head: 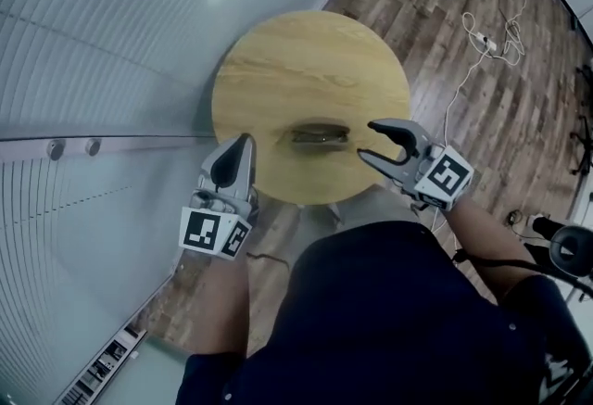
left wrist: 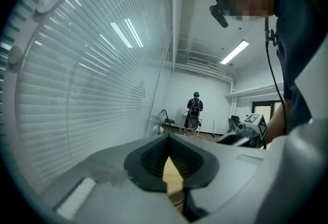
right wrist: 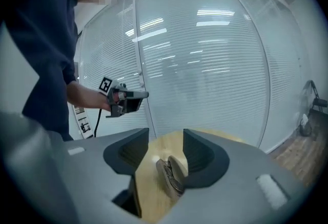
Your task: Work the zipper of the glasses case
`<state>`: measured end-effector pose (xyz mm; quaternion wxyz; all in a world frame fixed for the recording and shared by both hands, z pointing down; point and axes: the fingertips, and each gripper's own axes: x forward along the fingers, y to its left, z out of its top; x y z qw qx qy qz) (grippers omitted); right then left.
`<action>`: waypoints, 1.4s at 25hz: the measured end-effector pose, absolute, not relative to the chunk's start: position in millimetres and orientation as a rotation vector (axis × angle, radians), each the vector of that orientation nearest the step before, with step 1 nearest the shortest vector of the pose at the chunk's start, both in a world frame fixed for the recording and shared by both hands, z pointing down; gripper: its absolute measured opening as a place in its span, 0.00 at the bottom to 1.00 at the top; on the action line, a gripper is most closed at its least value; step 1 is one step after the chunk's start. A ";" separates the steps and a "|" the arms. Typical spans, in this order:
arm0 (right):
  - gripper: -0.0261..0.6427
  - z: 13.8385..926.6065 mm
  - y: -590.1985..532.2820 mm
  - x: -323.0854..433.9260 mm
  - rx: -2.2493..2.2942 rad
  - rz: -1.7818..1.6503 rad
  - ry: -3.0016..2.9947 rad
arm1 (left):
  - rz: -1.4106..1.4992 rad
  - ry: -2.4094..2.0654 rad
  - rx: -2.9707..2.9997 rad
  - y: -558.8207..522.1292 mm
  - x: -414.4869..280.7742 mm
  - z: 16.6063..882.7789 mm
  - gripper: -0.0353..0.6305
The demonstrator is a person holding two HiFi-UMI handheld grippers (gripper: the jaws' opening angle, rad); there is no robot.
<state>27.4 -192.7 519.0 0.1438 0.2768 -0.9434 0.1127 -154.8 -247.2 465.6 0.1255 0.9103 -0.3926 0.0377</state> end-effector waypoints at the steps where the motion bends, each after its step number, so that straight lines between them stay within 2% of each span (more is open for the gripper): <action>1: 0.37 531.2 -196.7 22.1 0.743 0.298 -2.700 | 0.100 -1.154 2.641 -254.1 -152.1 467.7 0.06; 13: 0.71 677.1 -218.5 0.3 0.544 0.278 -2.487 | 0.167 -1.294 2.440 -258.6 -173.2 519.2 0.06; 19: 0.71 741.3 -224.4 -14.1 0.458 0.304 -2.408 | 0.120 -1.325 2.374 -266.0 -203.3 522.5 0.06; 26: 0.70 758.8 -224.3 -27.0 0.358 0.230 -2.312 | 0.087 -1.340 2.378 -275.1 -205.6 510.4 0.06; 27: 0.67 757.6 -226.5 -26.8 0.357 0.231 -2.311 | 0.086 -1.338 2.385 -276.4 -205.5 508.4 0.06; 30: 0.48 750.2 -233.7 -27.1 0.380 0.274 -2.316 | 0.073 -1.351 2.391 -281.4 -215.3 500.0 0.06; 35: 0.48 760.1 -240.2 -27.0 0.315 0.232 -2.234 | 0.051 -1.414 2.356 -282.1 -238.2 494.0 0.06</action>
